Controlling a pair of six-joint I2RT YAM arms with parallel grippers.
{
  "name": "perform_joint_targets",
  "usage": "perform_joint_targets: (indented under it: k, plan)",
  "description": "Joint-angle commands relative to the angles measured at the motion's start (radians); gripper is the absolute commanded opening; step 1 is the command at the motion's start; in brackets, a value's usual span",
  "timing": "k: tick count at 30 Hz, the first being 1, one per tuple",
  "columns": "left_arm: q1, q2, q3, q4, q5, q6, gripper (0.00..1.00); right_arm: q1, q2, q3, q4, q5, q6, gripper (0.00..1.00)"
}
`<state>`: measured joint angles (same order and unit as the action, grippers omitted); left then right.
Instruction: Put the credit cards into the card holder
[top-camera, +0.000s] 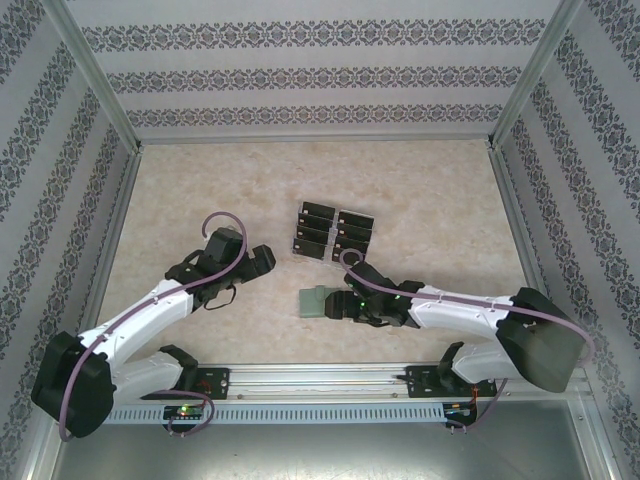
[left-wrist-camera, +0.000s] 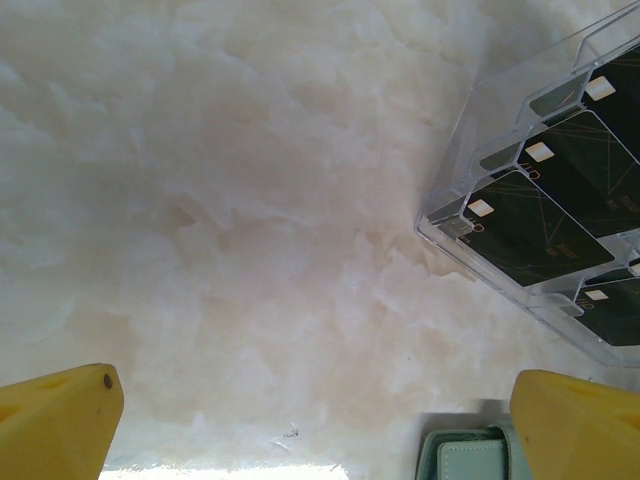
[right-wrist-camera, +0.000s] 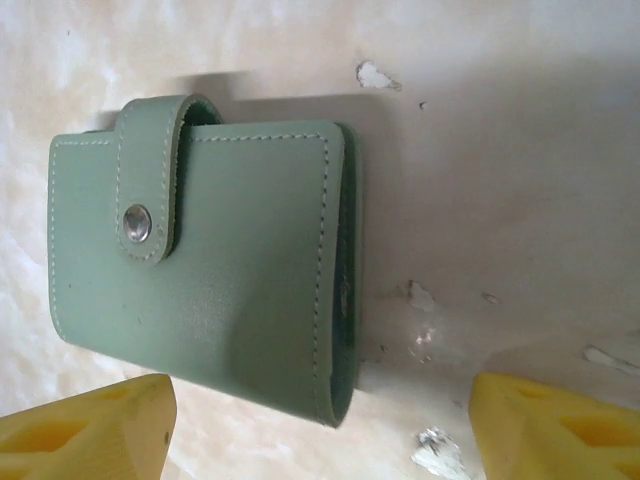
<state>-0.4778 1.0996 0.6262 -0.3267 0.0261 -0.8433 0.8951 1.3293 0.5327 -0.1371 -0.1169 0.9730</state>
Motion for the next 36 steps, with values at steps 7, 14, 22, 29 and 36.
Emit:
perform_joint_targets:
  k: [7,14,22,29,36]
  plan:
    - [-0.011,0.079,0.066,0.038,0.021,-0.013,1.00,0.097,0.183,0.146,0.235,-0.050,0.158,0.70]
    - [-0.009,0.141,0.158,0.021,-0.003,0.018,1.00,0.210,0.331,0.354,0.213,-0.075,0.148,0.68]
    - [0.004,0.149,0.267,-0.096,-0.066,0.047,1.00,0.216,0.262,0.351,0.120,-0.031,0.084,0.69]
    - [0.026,0.024,0.182,-0.169,-0.095,0.025,1.00,0.183,0.184,0.425,-0.170,0.123,-0.156,0.70]
    - [0.079,-0.097,-0.003,-0.145,-0.006,-0.040,0.93,0.163,0.279,0.552,-0.259,0.141,-0.308,0.74]
